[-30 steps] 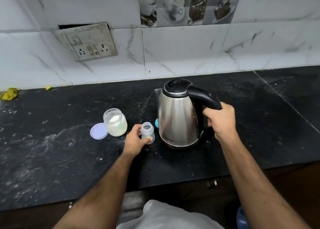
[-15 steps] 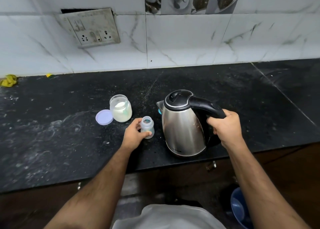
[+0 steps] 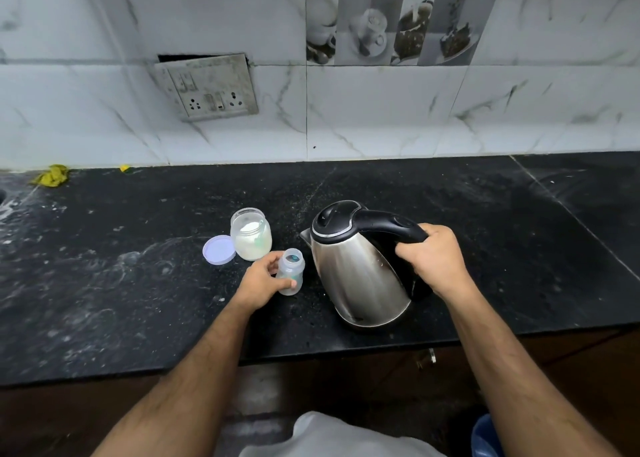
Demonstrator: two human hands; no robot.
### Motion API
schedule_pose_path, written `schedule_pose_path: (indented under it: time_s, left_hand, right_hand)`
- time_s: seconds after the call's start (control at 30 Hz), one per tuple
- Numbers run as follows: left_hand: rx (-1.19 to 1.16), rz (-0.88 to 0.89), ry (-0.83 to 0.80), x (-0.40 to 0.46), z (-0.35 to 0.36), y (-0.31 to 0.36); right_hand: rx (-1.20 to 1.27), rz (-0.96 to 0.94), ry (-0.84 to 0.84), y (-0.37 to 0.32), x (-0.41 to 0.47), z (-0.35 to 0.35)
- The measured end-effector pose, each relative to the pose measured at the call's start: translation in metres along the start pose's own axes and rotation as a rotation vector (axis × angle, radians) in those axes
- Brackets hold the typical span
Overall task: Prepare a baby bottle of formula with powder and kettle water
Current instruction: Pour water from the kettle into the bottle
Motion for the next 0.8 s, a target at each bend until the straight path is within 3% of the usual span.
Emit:
schedule_pose_path:
  time_s: [0.8]
  left_hand:
    - [0.080, -0.015, -0.021, 0.000, -0.010, -0.001]
  right_hand:
    - [-0.230, -0.112, -0.197, -0.029, 0.022, 0.019]
Point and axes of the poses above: each hand's wrist, its own x-axis towards the middle knuckle, its own z-axis out of the palm, y = z × x, the point moved 7 cm from there along x, towards the middle knuckle, and after that the axes turned 15 degrees about y, right-handed, at the moved point
